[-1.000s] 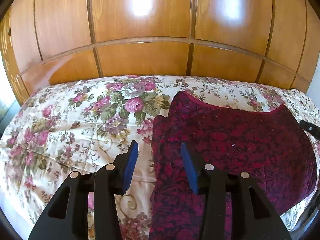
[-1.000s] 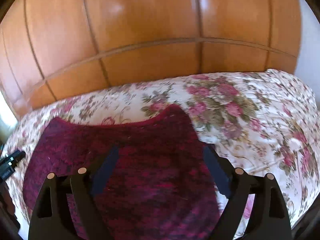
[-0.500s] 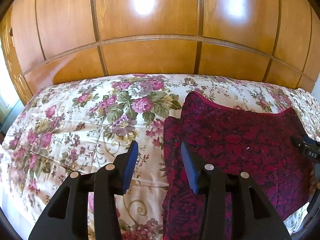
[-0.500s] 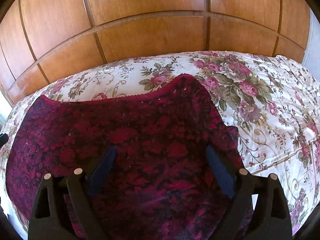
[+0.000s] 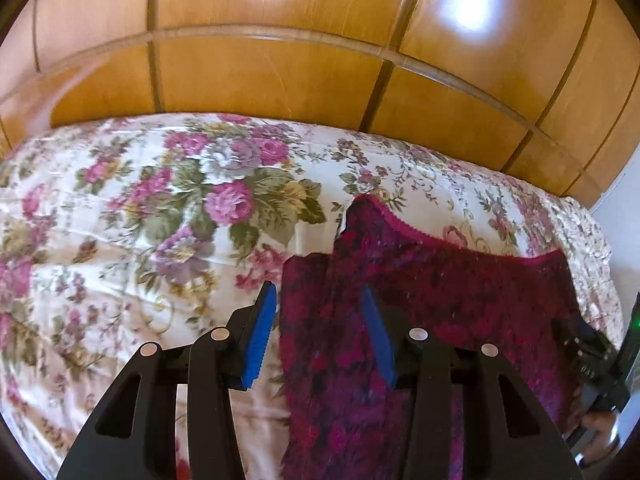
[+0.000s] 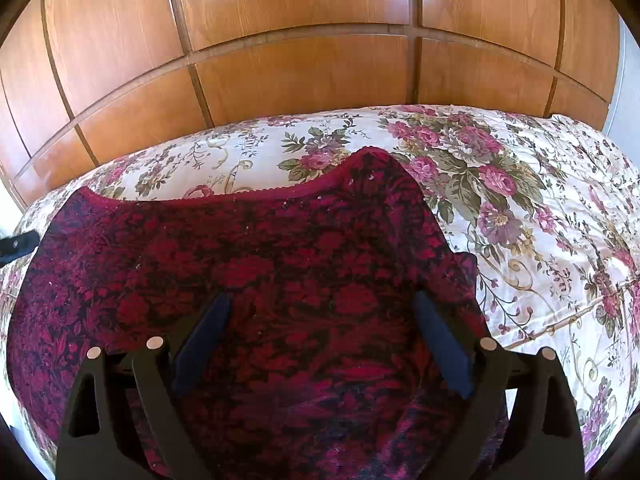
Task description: Fold small clothes
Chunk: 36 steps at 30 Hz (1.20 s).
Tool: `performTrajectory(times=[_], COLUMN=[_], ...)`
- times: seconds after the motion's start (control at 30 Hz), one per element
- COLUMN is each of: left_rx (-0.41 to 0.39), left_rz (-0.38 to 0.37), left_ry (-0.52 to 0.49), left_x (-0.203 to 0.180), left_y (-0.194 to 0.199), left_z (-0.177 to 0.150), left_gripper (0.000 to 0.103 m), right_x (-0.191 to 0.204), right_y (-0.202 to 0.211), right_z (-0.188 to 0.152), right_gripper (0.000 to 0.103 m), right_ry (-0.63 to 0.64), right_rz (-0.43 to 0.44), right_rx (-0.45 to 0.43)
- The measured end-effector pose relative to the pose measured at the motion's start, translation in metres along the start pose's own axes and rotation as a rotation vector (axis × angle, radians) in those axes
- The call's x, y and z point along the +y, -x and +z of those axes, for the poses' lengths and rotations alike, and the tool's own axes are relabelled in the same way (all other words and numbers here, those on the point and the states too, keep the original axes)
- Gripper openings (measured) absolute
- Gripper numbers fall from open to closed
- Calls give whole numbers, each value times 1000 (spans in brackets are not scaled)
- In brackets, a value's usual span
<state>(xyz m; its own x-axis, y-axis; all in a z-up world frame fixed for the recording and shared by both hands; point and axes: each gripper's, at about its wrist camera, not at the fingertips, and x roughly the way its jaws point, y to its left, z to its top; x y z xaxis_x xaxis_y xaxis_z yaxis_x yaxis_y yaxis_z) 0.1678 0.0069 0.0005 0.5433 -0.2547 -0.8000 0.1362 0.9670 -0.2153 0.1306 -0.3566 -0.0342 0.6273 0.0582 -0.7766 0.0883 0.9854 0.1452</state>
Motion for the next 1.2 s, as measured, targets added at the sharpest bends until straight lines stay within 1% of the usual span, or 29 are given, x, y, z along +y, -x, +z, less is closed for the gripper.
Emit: performTrajectory(times=[0.17, 0.2, 0.23, 0.27, 0.3, 0.37, 0.43, 0.5, 0.53, 0.57, 0.63, 0.67, 0.7, 0.73, 0.87, 0.9, 0.93, 1.1, 1.2], left_rx=[44, 51, 61, 77, 63, -34, -99, -124, -123, -104, -53, -13, -8, -22, -47, -52, -62, -131, -164], left_rz=[-49, -52, -59, -78, -80, -87, -82, -69, -50, -16, 67, 94, 110, 119, 156, 156, 156, 226, 244], left_ry=[23, 27, 28, 28, 32, 27, 34, 48, 50, 43, 12, 8, 5, 2, -7, -5, -3, 0, -10], left_x=[1, 1, 1, 0, 1, -2, -2, 1, 2, 3, 3, 7, 7, 7, -1, -2, -3, -12, -18], left_y=[-20, -24, -28, -32, -31, -13, 3, 8, 5, -4, -27, -43, -50, -51, -35, -30, -24, 11, 30], left_z=[13, 16, 18, 19, 20, 18, 16, 15, 14, 11, 3, -4, -8, -11, -10, -10, -9, -16, -24], left_gripper=[44, 40, 19, 13, 11, 10, 10, 10, 10, 10, 10, 10, 10, 10, 12, 12, 12, 12, 12], right_x=[0, 0, 0, 0, 0, 1, 1, 3, 5, 7, 11, 11, 11, 11, 9, 9, 8, 9, 9], right_y=[0, 0, 0, 0, 0, 0, 0, 0, -1, -1, -4, -6, -8, -9, -11, -11, -11, -10, -10], right_z=[1, 1, 1, 1, 1, 1, 1, 2, 3, 4, 5, 4, 4, 3, 2, 2, 2, 2, 2], right_gripper=[93, 93, 93, 93, 93, 93, 93, 93, 93, 93, 94, 94, 94, 95, 95, 95, 95, 95, 95], right_ry=[0, 0, -1, 0, -1, -1, 4, 14, 23, 30, 46, 51, 54, 53, 50, 49, 48, 50, 50], right_rz=[-1, 0, -1, -1, -1, -1, -3, -10, -14, -17, -31, -33, -34, -30, -23, -20, -18, -17, -19], right_rx=[1, 1, 2, 2, 2, 2, 2, 4, 5, 7, 11, 11, 10, 9, 3, 3, 4, -5, -4])
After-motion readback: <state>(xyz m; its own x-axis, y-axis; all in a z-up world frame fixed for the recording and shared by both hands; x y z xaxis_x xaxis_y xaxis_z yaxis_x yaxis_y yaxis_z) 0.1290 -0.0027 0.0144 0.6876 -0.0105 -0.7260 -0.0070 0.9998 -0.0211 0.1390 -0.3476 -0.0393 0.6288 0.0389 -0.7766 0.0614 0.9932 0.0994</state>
